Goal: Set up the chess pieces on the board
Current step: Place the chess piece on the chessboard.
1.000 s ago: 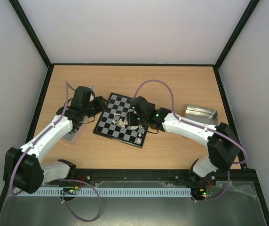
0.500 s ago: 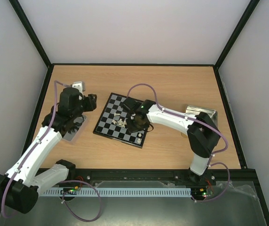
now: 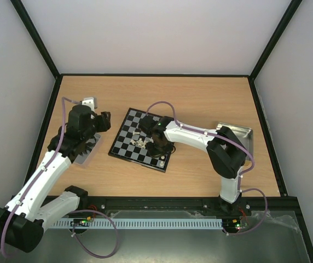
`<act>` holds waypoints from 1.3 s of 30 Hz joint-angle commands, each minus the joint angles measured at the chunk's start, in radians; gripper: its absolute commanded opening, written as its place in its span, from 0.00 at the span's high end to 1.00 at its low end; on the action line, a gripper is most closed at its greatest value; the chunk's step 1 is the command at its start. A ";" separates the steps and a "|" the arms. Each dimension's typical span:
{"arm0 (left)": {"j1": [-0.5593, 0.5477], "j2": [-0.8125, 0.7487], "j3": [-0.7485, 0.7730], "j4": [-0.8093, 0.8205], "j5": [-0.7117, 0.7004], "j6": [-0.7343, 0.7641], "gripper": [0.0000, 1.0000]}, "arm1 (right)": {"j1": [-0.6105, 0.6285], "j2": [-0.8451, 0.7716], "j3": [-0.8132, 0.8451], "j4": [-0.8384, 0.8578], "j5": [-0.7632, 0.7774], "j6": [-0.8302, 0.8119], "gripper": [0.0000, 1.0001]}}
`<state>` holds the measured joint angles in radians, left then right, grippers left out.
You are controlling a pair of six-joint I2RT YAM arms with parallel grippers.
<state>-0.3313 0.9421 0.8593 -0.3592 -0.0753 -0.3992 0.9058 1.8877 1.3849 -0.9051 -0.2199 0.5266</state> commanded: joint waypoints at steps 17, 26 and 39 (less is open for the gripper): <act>0.003 -0.001 -0.019 0.005 -0.013 0.005 0.38 | 0.007 0.038 -0.003 0.033 0.045 -0.005 0.86; 0.003 -0.002 -0.018 0.007 -0.018 -0.001 0.38 | 0.008 0.030 0.012 0.046 0.065 0.008 0.86; 0.006 0.018 -0.025 0.016 0.021 -0.009 0.37 | 0.000 -0.096 0.004 0.172 0.163 0.096 0.70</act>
<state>-0.3305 0.9463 0.8494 -0.3588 -0.0776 -0.4049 0.9054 1.8668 1.3865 -0.8200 -0.1360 0.5755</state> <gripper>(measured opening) 0.628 0.292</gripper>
